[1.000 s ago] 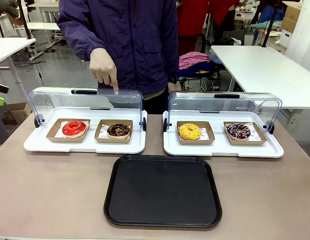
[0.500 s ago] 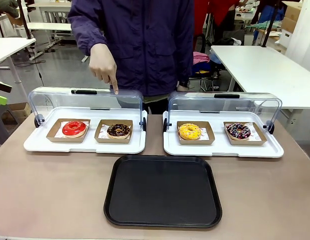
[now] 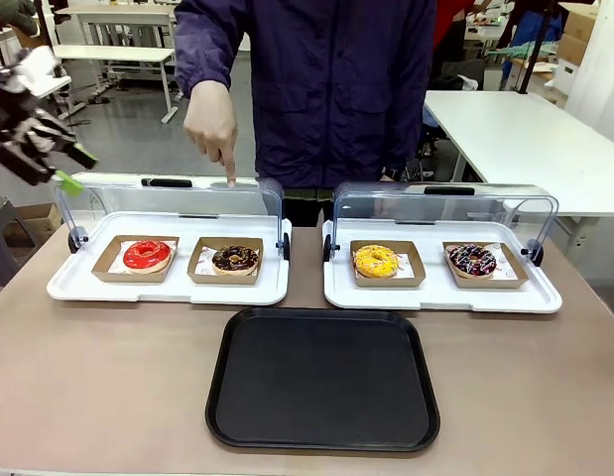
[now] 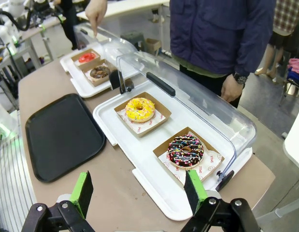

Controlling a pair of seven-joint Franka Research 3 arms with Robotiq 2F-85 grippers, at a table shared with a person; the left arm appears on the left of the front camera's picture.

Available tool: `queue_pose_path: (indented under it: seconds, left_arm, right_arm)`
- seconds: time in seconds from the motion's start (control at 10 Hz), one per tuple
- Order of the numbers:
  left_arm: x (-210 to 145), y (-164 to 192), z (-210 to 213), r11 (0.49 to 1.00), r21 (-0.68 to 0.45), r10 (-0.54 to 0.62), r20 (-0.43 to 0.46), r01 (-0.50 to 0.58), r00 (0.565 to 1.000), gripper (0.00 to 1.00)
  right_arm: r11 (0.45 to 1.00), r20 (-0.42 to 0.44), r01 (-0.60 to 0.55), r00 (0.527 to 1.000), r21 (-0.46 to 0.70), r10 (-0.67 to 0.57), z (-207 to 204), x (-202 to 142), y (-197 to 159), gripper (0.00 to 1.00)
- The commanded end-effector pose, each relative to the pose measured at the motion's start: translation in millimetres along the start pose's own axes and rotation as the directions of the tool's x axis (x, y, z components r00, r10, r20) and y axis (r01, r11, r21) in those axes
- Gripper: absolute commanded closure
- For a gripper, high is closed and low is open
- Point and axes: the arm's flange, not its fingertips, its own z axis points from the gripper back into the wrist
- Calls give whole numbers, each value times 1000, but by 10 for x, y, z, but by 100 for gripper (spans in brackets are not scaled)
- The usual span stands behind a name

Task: Move the second donut from the left to the tray.
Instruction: Pick up the Paper togo box containing the Donut indicated by the person and place it on the Handle tray.

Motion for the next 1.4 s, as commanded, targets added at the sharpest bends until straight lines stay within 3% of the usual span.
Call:
queue_pose_path:
  seconds: [0.0,0.3,0.5,1.0,1.3]
  left_arm:
    - [314,-77,-297,999,-43,-29,-138,23,990,0]
    - [585,-230,-985,995,-69,-86,-304,68,949,0]
    - [613,-378,-1392,991,-22,-127,-391,129,911,0]
    - [625,-420,-2174,982,-14,-173,-480,190,860,0]
    - [621,-232,-2171,989,-45,-143,-473,138,869,0]
  right_arm:
    - [1000,30,-25,999,-1,25,0,19,-36,0]
    - [1000,30,-25,999,-1,25,0,19,-36,0]
    - [1000,30,-25,999,-1,25,0,19,-36,0]
    - [1000,30,-25,999,-1,25,0,19,-36,0]
    - [1000,30,-25,999,-1,25,0,19,-36,0]
